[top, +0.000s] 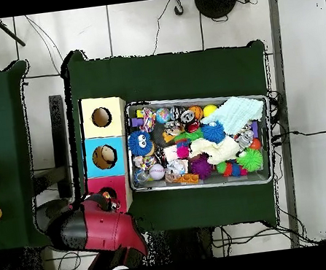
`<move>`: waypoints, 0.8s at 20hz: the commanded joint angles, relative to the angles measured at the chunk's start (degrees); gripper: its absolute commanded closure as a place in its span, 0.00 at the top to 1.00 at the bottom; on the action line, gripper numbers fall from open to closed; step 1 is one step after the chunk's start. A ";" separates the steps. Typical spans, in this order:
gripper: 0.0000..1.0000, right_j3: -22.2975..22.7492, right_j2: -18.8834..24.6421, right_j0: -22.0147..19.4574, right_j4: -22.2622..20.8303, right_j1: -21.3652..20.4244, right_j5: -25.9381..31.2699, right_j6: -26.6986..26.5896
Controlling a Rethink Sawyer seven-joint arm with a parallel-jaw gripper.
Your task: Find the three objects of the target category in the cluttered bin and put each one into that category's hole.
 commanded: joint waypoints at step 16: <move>0.00 -0.88 3.88 -1.65 0.33 -0.55 -2.26 10.92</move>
